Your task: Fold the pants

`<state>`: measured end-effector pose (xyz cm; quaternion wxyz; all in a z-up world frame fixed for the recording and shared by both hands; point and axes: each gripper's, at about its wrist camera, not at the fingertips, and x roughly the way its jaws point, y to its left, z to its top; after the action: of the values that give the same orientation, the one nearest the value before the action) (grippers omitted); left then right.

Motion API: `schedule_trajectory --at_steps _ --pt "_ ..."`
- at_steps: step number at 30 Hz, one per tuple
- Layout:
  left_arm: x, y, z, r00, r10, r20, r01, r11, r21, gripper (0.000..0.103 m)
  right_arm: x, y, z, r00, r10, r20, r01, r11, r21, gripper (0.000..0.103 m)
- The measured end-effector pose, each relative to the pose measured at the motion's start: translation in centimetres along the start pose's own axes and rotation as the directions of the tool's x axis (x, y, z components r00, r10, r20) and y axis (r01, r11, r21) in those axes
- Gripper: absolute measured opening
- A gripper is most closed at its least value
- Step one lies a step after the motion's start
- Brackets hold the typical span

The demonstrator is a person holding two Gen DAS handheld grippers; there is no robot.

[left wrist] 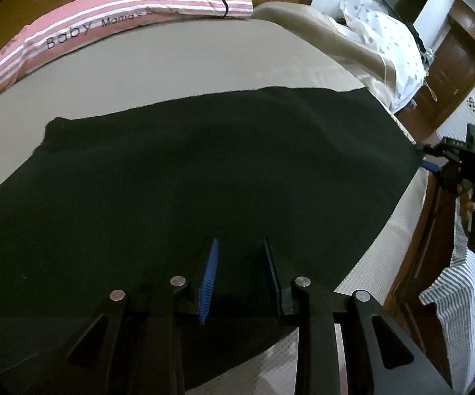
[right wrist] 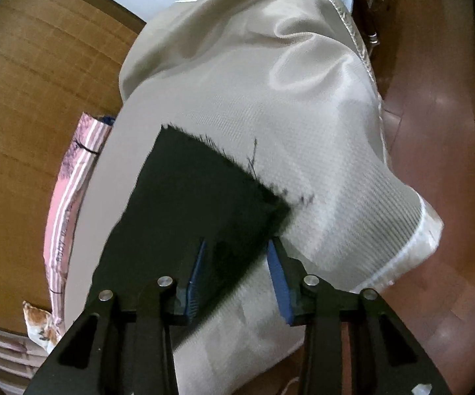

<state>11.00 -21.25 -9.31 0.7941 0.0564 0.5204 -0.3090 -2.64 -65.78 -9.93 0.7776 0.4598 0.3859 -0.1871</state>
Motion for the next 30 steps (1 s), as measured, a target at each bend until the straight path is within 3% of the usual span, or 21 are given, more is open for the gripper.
schedule_trajectory --at_steps 7,11,14,17,24,30 --pt "0.7 -0.2 0.1 0.999 0.020 0.034 -0.021 0.999 0.025 0.030 0.7 0.4 0.5 1.000 0.006 -0.001 -0.006 1.000 -0.026 0.010" --pt "0.6 0.5 0.5 0.999 -0.026 0.033 0.027 1.000 -0.008 0.030 -0.6 2.9 -0.2 0.997 0.082 0.010 -0.081 0.995 -0.055 0.009" --pt "0.0 2.3 0.4 0.995 -0.098 0.037 0.101 0.989 -0.109 0.030 -1.2 6.1 -1.1 0.992 0.130 0.001 -0.129 0.985 -0.114 0.009" --pt "-1.2 4.0 -0.1 0.995 -0.079 0.056 0.086 0.984 -0.153 0.030 -1.3 10.5 -2.4 0.982 0.185 -0.023 -0.186 0.966 -0.180 0.009" --pt "-6.0 8.6 -3.2 0.991 -0.047 0.129 0.078 0.967 -0.243 0.030 1.2 21.0 -8.8 0.950 0.264 -0.168 -0.307 0.891 -0.335 0.009" --pt "-9.0 12.3 -6.3 0.986 -0.014 0.169 0.069 0.944 -0.324 0.032 3.6 28.4 -16.2 0.902 0.269 -0.339 -0.405 0.801 -0.441 0.009"
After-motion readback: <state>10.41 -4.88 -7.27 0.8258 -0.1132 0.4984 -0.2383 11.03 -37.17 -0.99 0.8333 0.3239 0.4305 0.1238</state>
